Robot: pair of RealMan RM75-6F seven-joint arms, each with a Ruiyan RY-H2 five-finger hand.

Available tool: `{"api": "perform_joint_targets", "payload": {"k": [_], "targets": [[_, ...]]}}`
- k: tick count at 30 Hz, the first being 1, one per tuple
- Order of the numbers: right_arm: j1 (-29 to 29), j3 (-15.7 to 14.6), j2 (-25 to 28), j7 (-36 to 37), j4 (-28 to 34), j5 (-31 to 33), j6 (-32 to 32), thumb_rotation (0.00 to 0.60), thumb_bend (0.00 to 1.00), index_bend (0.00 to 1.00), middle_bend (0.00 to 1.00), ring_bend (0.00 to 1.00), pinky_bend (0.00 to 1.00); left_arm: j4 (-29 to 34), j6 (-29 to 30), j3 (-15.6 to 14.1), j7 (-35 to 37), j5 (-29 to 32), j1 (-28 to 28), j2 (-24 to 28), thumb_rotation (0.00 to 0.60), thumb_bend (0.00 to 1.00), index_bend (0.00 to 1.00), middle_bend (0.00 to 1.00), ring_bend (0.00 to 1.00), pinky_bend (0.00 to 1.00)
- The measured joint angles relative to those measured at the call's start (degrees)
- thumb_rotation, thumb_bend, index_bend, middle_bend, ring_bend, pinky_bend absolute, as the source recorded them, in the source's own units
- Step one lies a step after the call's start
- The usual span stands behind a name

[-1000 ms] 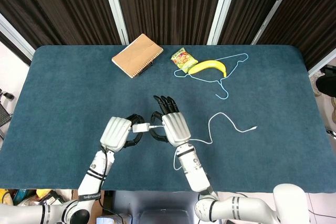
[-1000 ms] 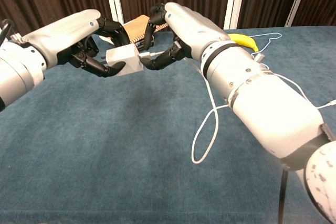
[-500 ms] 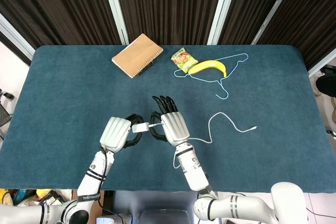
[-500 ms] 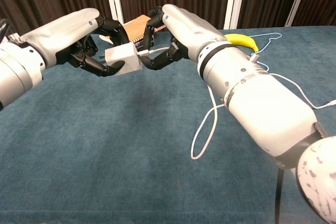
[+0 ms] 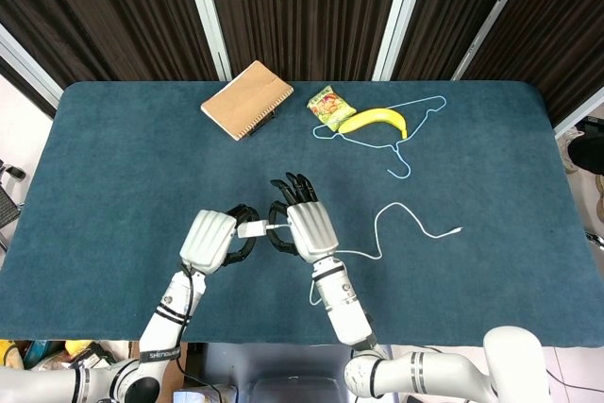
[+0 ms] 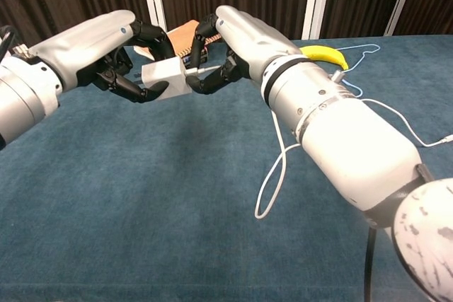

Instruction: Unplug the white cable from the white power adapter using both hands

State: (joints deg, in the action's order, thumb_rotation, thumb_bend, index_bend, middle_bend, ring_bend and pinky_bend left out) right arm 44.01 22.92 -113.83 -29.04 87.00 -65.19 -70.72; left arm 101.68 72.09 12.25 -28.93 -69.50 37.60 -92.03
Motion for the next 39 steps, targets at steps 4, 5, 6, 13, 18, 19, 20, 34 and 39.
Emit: {"api": "perform_joint_targets", "payload": {"k": [4, 5, 6, 13, 18, 19, 20, 34, 39], "targets": [[-0.35, -0.23, 1.27, -0.41, 1.30, 0.56, -0.04, 0.600, 0.68, 0.87, 0.25, 0.02, 0.00, -1.56, -0.14, -0.08, 0.38, -0.80, 0.18, -0.09, 0.600, 0.67, 0.71, 0.80, 1.00, 1.00], [-0.45, -0.32, 1.62, -0.48, 1.61, 0.73, 0.00, 0.600, 0.68, 0.87, 0.25, 0.02, 0.00, -2.01, -0.23, -0.09, 0.55, -0.93, 0.24, -0.12, 0.600, 0.67, 0.71, 0.80, 1.00, 1.00], [-0.55, -0.38, 1.97, -0.52, 1.95, 0.89, 0.04, 0.600, 0.68, 0.87, 0.25, 0.02, 0.00, -2.43, -0.36, -0.09, 0.80, -1.01, 0.29, -0.16, 0.600, 0.67, 0.71, 0.80, 1.00, 1.00], [-1.22, -0.69, 4.67, -0.20, 3.10, 1.67, 0.30, 0.600, 0.68, 0.87, 0.25, 0.02, 0.00, -4.66, -1.19, -0.08, 2.19, -1.55, 0.58, -0.16, 0.600, 0.67, 0.71, 0.80, 1.00, 1.00], [-1.36, -0.67, 6.01, 0.38, 3.11, 2.48, 0.88, 0.600, 0.68, 0.87, 0.25, 0.02, 0.00, -5.62, -1.51, 0.02, 2.48, -1.85, 0.78, 0.06, 0.600, 0.67, 0.71, 0.80, 1.00, 1.00], [-1.45, -0.76, 6.38, 0.46, 3.12, 2.45, 0.83, 0.600, 0.68, 0.87, 0.25, 0.02, 0.00, -6.08, -1.65, 0.04, 2.55, -1.87, 0.83, 0.15, 0.600, 0.67, 0.71, 0.80, 1.00, 1.00], [-1.57, -0.86, 6.71, 0.50, 3.14, 2.40, 0.77, 0.600, 0.68, 0.87, 0.25, 0.02, 0.00, -6.31, -1.74, 0.04, 2.58, -1.85, 0.85, 0.20, 0.600, 0.67, 0.71, 0.80, 1.00, 1.00], [-5.32, -3.39, 11.40, 3.86, -8.51, 6.33, 2.89, 0.600, 0.68, 0.80, 0.25, 0.02, 0.00, -22.36, -7.48, -2.53, 6.54, -0.39, 1.23, -2.55, 0.600, 0.56, 0.64, 0.65, 0.95, 1.00], [-5.52, -3.78, 10.36, 7.38, -17.75, 9.01, 7.48, 0.600, 0.68, 0.69, 0.25, 0.02, 0.00, -27.85, -9.88, -3.45, 7.74, -0.41, 1.74, -5.29, 0.600, 0.53, 0.54, 0.50, 0.84, 1.00]]}}
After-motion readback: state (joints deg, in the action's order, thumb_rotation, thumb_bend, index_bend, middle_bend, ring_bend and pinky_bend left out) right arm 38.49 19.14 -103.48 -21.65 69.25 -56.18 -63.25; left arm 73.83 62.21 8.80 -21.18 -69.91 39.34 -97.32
